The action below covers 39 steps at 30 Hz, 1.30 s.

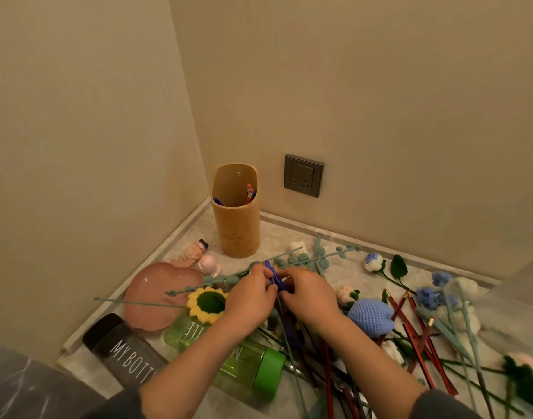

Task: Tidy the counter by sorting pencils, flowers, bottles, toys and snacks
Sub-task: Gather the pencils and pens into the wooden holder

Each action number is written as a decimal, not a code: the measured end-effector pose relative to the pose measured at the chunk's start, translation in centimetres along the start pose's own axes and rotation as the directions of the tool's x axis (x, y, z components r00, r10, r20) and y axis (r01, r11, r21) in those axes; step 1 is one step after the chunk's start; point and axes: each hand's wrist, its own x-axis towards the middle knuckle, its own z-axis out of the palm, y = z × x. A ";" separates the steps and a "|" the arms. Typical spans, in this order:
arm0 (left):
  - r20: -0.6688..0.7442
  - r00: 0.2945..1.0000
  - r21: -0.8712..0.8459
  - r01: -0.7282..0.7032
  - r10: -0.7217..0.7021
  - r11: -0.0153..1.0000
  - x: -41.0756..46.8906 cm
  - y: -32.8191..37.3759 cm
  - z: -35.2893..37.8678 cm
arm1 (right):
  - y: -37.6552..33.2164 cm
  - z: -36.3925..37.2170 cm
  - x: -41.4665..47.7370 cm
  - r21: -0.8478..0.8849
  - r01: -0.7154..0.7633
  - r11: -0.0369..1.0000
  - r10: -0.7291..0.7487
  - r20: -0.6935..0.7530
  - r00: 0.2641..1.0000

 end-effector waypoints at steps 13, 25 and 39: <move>-0.033 0.999 -0.263 -0.010 0.002 0.965 0.4 0.7 -2.2 | -1.2 -3.4 0.4 0.519 -0.063 0.852 0.101 -0.044 0.994; 0.111 0.992 -0.618 0.118 -0.063 0.777 2.0 1.9 -5.7 | -5.5 -7.7 2.0 0.640 0.051 0.767 0.098 -0.195 0.976; 0.544 0.839 -0.809 0.525 -0.003 0.262 2.0 1.7 -8.6 | -6.5 -8.0 2.3 0.493 0.184 0.850 -0.222 0.018 0.975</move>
